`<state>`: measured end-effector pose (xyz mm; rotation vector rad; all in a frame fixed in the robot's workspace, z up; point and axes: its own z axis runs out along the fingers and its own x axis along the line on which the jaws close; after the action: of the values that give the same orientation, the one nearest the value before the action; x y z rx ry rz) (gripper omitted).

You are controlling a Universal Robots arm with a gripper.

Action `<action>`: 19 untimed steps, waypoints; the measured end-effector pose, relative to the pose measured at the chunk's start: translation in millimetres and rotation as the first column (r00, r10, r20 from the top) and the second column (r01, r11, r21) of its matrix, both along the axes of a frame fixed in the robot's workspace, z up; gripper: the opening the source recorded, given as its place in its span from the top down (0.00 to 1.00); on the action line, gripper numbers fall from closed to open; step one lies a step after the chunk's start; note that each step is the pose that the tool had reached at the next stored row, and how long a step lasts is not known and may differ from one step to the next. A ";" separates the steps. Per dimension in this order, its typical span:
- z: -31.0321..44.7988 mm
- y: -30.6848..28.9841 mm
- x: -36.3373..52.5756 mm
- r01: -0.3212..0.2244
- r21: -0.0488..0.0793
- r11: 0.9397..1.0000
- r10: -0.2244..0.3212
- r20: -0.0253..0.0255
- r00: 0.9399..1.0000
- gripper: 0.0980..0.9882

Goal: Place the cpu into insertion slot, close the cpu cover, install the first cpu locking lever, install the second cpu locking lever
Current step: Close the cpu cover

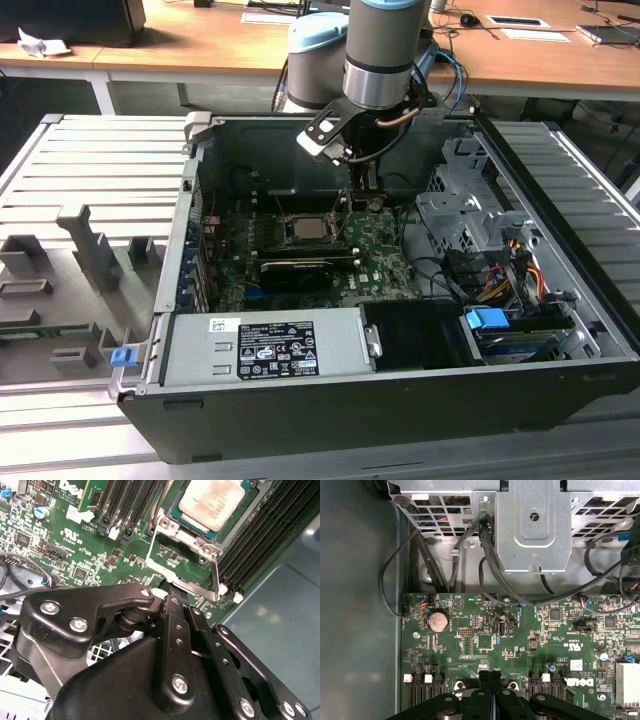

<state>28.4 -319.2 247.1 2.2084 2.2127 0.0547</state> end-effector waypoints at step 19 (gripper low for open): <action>0.0 0.0 -7.7 0.000 0.000 1.000 0.000 0.000 1.000 0.99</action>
<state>20.8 -319.2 247.1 2.2084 2.2127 0.0545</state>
